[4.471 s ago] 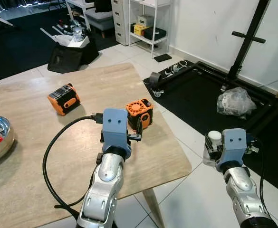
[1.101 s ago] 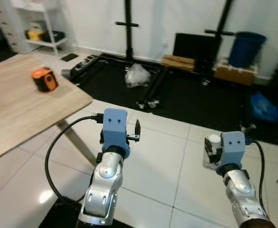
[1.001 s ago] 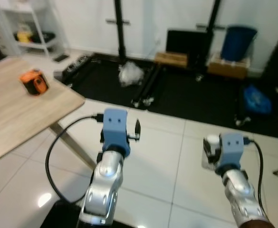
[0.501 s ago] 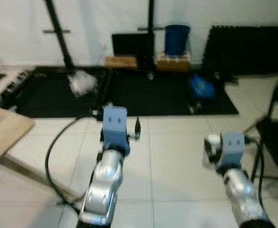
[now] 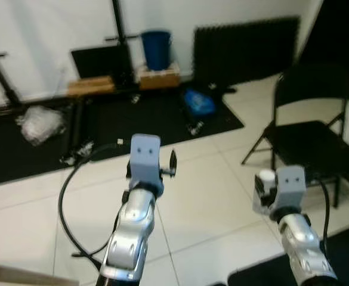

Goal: Restocking fridge

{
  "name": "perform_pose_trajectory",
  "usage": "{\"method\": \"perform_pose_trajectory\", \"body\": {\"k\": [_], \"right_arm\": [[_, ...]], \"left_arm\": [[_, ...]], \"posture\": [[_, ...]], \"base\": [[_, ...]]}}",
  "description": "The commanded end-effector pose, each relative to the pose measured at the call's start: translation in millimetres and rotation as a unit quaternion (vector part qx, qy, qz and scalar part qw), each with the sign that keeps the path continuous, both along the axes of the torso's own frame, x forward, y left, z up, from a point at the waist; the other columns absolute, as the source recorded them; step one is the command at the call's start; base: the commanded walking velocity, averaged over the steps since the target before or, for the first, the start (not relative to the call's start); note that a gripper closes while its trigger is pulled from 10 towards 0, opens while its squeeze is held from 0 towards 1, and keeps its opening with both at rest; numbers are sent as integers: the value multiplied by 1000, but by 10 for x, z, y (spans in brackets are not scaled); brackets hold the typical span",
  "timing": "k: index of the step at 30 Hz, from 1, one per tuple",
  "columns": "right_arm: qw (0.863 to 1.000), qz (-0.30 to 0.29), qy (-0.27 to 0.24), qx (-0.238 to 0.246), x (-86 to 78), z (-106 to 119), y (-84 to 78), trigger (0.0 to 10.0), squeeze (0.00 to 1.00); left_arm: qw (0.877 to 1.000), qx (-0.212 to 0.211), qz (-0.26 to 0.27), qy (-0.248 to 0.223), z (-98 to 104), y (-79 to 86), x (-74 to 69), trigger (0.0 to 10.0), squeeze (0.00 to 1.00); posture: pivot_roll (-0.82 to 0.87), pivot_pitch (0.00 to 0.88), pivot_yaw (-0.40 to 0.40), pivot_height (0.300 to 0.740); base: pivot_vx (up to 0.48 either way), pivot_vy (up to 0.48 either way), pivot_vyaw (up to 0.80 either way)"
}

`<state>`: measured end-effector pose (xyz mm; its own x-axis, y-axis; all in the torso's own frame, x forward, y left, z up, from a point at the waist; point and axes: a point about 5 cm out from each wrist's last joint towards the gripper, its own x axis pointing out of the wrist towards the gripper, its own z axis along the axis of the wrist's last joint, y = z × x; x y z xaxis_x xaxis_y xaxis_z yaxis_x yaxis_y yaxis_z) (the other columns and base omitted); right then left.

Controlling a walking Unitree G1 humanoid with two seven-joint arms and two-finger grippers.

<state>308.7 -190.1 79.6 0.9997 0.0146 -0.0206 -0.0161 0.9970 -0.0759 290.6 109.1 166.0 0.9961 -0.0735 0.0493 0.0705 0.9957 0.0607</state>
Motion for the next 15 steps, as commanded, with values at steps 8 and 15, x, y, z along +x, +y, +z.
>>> {"method": "perform_pose_trajectory", "body": {"k": [8, 15], "right_arm": [[1000, 6, -7, -3, 0, -3, 51, 10000, 0], [1000, 1, -26, 8, 106, 84, 126, 10000, 0]], "left_arm": [[1000, 21, -12, -11, -58, 16, -8, 10000, 0], [999, 35, -22, -21, -2, 62, 38, 10000, 0]], "posture": [[-57, 58, -3, 740], [-41, 32, 50, 740]], "base": [[0, 0, -800], [0, 0, -800]]}}
